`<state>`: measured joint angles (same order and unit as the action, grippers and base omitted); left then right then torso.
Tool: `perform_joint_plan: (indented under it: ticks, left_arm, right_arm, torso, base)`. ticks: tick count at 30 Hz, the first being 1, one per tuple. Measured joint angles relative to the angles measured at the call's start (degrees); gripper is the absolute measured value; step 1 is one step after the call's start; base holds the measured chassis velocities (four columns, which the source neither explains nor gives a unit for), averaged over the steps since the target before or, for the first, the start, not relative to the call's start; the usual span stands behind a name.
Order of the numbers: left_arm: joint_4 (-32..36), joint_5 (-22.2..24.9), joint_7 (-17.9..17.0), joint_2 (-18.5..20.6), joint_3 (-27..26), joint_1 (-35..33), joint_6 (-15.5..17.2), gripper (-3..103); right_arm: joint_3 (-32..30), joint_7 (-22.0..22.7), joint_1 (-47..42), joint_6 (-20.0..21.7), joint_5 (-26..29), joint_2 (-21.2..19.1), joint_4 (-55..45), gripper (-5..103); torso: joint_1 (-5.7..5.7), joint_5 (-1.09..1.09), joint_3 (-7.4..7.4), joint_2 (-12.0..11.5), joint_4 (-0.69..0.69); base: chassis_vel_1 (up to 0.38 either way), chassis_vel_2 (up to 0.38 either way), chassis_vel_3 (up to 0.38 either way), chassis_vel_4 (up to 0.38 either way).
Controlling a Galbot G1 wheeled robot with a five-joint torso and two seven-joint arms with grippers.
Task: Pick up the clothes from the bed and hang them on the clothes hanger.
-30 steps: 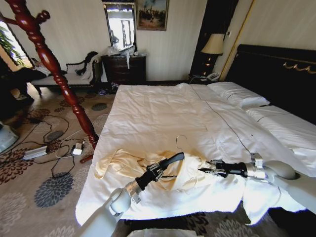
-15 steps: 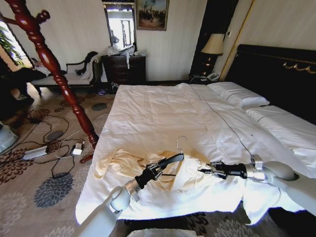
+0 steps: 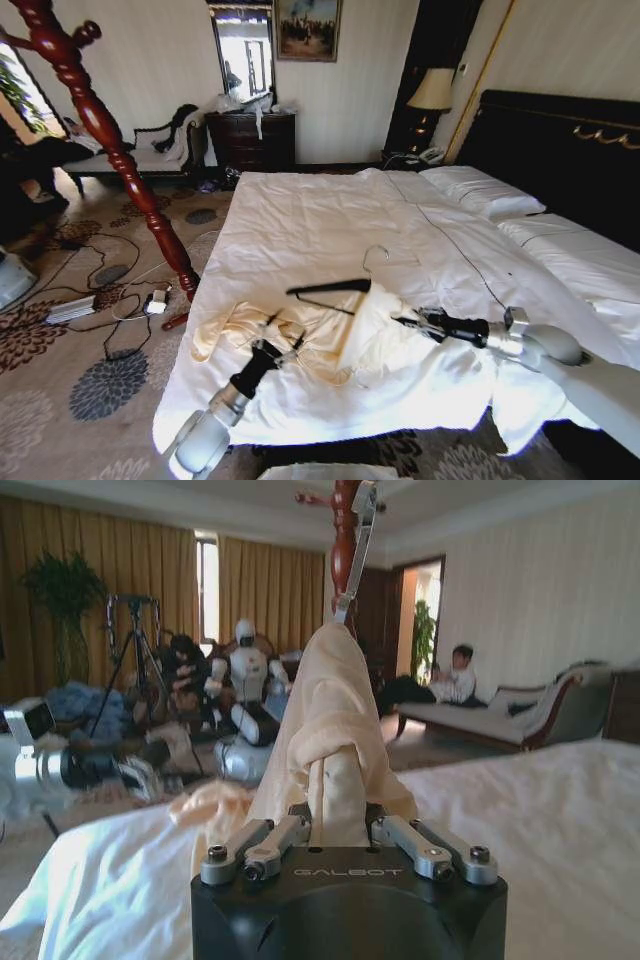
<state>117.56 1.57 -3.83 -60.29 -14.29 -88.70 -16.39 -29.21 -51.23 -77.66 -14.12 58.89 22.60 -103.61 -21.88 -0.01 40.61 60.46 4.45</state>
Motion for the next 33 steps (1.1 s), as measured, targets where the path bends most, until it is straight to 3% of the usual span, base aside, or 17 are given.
perform_joint_plan:
  ticks: [2,8,14,22,26,28,31,32,33]
  left_arm:
    - [-0.4,3.2,-1.0,-0.1,1.3,0.1,3.1,99]
    - [-1.1,8.2,-0.4,0.1,3.9,0.8,7.2,100]
    - [1.0,13.8,0.6,2.3,3.0,1.9,10.8,100]
    - [-2.6,11.7,0.2,7.3,0.2,9.7,12.8,100]
    - [-4.6,14.9,-1.5,7.5,-1.0,12.8,13.8,100]
    - [-6.0,17.6,-5.6,6.4,-1.8,13.8,17.7,100]
    - [-6.8,19.5,-16.2,4.1,-2.2,14.2,26.4,100]
    - [-6.8,19.5,-16.2,4.1,-2.2,14.2,26.4,100]
    - [-7.3,21.4,-20.2,3.2,-2.1,15.0,29.8,100]
  right_arm:
    - [-0.4,1.6,-0.3,-0.2,0.0,0.6,-2.4,20]
    - [-1.2,4.1,-0.8,-0.5,0.0,1.1,-7.7,20]
    - [-2.3,4.7,-1.6,-0.9,-1.2,0.8,-10.0,20]
    - [-1.9,6.7,-0.5,-1.2,-2.7,1.0,-10.1,20]
    - [-1.9,6.8,-0.2,-1.5,-3.3,1.2,-9.5,20]
    - [-1.8,6.8,-0.2,-1.7,-3.3,1.5,-9.2,20]
    - [-1.5,6.9,-0.1,-1.8,-3.6,1.9,-9.1,20]
    - [-1.5,6.9,-0.1,-1.8,-3.6,1.9,-9.1,20]
    - [-1.3,6.9,-0.1,-1.8,-3.6,2.0,-9.1,20]
  torso:
    - [0.00,0.00,0.00,0.0,0.01]
    - [0.00,-0.01,0.00,0.0,0.01]
    - [0.00,0.00,0.00,0.0,0.01]
    - [0.00,0.00,0.01,0.0,0.02]
    - [0.00,0.01,0.01,0.0,0.02]
    - [0.00,0.01,0.01,0.0,0.02]
    - [0.00,0.01,0.01,0.0,-0.01]
    - [0.00,0.01,0.01,0.0,-0.01]
    - [0.00,0.01,0.01,0.0,-0.02]
  base:
    - [0.000,0.000,0.000,0.000]
    - [0.000,0.000,0.000,0.000]
    - [0.000,0.000,0.000,0.000]
    - [0.000,0.000,0.000,0.000]
    - [0.000,0.000,0.000,0.000]
    - [0.000,0.000,0.000,0.000]
    - [0.000,0.000,0.000,0.000]
    - [0.000,0.000,0.000,0.000]
    - [0.000,0.000,0.000,0.000]
